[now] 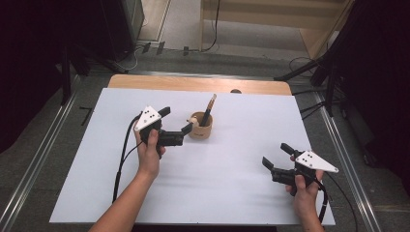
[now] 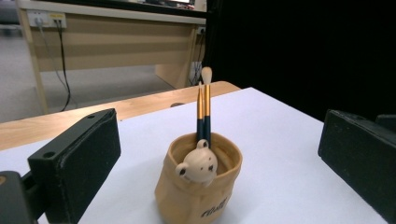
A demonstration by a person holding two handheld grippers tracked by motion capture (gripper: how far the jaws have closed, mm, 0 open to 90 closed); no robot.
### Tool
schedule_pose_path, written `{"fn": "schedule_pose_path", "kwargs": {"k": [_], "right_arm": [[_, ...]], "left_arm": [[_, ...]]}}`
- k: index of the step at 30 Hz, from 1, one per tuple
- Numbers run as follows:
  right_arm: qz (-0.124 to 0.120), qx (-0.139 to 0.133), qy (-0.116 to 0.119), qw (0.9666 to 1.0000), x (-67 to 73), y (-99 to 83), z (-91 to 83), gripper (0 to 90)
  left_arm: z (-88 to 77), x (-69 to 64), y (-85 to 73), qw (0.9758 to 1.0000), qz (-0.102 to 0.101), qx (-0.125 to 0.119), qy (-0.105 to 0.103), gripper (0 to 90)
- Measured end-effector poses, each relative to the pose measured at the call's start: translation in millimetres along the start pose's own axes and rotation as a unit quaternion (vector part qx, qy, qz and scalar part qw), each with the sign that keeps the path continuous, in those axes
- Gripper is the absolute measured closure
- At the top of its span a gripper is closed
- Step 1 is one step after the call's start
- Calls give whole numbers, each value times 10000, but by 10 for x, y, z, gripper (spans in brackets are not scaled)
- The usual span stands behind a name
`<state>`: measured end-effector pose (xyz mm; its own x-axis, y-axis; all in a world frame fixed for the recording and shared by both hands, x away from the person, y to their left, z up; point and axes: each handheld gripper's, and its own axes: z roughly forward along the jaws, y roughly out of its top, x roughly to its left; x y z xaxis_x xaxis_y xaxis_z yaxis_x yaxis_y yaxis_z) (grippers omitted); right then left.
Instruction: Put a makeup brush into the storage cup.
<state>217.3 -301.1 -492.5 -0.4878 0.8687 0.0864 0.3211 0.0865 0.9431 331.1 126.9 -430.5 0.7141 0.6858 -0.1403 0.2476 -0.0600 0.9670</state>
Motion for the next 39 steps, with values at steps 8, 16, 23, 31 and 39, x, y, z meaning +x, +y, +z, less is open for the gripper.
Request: {"fn": "schedule_pose_path", "kwargs": {"k": [8, 16, 23, 31, 39], "right_arm": [[-9, 4, 0, 10000, 15, 9, 8, 108], [-7, 7, -8, 10000, 21, 11, 13, 108], [-3, 4, -10, 10000, 16, 7, 14, 107], [-24, -7, -19, 10000, 23, 12, 25, 107], [-36, 10, -43, 10000, 11, 5, 13, 106]], "left_arm": [[-197, 73, -85, 9999, -63, 6, 102, 0], [-412, 128, -163, 9998, -29, 44, 199, 0], [-608, 195, -253, 9994, 5, 56, 327, 0], [-792, 249, -302, 9991, 19, 34, 414, 0], [-985, 293, -392, 9986, 28, 55, 534, 0]]}}
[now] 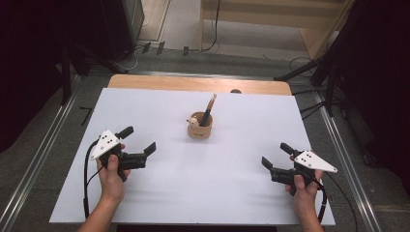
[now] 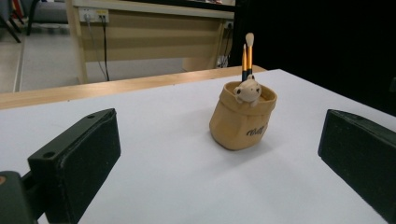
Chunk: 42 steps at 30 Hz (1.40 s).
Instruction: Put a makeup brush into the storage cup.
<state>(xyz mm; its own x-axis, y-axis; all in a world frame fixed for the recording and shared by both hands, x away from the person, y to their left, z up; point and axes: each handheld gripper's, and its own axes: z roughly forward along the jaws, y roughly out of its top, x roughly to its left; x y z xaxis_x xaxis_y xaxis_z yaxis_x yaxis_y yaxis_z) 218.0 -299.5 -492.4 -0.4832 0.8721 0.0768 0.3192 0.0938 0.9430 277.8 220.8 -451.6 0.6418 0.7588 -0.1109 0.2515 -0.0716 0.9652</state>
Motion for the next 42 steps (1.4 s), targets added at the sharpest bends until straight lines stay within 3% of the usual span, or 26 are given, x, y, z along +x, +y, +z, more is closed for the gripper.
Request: {"fn": "schedule_pose_path", "kwargs": {"k": [9, 32, 42], "right_arm": [[-7, -18, -51, 10000, -9, 9, -10, 107], [-12, -33, -113, 9999, -30, -5, -20, 106], [89, 31, -211, 9997, -52, -15, -36, 93]], "left_arm": [[-236, 106, -126, 9999, -63, 13, 143, 0], [-790, 414, -332, 9984, 41, 146, 536, 0], [-808, 451, -358, 9986, 93, 198, 474, 0]]}}
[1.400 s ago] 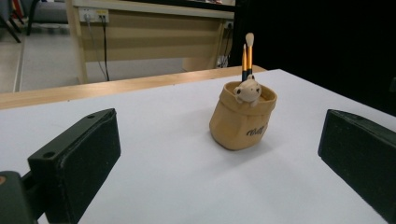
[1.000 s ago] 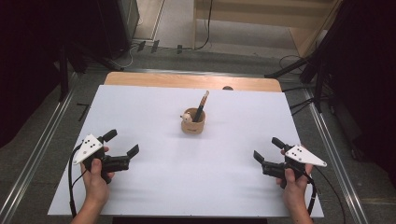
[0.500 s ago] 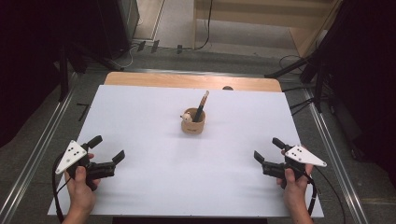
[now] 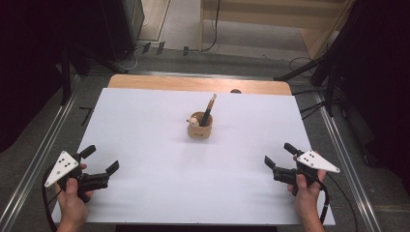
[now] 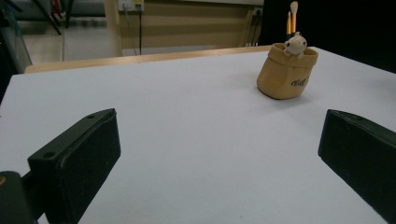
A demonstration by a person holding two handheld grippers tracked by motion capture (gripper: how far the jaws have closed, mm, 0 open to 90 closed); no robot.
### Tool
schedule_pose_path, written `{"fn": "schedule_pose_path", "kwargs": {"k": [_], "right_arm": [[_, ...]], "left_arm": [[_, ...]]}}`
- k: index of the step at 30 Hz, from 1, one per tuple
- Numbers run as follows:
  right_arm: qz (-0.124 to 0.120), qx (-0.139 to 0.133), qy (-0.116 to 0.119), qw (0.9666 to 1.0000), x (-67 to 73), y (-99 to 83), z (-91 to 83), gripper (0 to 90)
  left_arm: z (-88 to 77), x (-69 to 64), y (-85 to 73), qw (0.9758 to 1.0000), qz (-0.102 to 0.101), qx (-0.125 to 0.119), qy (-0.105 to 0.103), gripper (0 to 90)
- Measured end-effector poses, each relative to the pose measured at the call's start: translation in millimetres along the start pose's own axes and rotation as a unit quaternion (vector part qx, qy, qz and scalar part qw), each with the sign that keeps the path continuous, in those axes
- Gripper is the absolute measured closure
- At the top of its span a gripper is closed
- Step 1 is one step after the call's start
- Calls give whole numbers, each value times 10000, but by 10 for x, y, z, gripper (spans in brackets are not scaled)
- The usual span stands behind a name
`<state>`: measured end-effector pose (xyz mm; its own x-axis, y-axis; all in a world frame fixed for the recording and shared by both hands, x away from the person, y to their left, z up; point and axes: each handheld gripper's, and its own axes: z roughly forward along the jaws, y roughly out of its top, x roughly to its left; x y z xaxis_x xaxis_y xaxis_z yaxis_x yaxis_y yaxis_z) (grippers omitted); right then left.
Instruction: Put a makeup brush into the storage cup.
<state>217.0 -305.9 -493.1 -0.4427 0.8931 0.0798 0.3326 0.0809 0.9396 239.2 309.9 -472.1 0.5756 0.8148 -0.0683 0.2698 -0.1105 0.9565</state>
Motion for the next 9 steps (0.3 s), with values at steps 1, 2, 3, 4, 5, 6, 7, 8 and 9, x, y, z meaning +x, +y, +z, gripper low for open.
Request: {"fn": "schedule_pose_path", "kwargs": {"k": [1, 2, 3, 4, 5, 6, 7, 8, 9], "right_arm": [[0, -4, 10, 10000, -7, -3, -4, 93], [-10, 2, 10, 10000, -13, -6, -9, 93], [-15, 9, -17, 10000, -18, -8, -13, 93], [-8, 14, -31, 10000, -24, -10, -14, 93], [10, 12, -43, 10000, -30, -13, -15, 93], [11, 9, -64, 10000, -36, -13, -15, 93], [8, 10, -76, 10000, -40, -13, -15, 93], [12, 15, -89, 10000, -40, -13, -18, 93], [16, 13, -83, 10000, -40, -14, -18, 93]], "left_arm": [[4, 0, 3, 10000, 12, 16, -3, 0], [8, -2, 6, 10000, 1, 14, -19, 0], [11, -4, 9, 10000, 3, 0, -35, 0], [11, -7, 11, 10000, 14, 14, -36, 0], [15, -12, 11, 10000, 21, 15, -34, 0], [16, -14, 13, 10000, 42, 36, -20, 0], [18, -15, 14, 10000, 44, 34, -9, 0], [19, -14, 17, 10000, 35, 24, -18, 0], [22, -14, 20, 10000, 37, 9, -30, 0]]}}
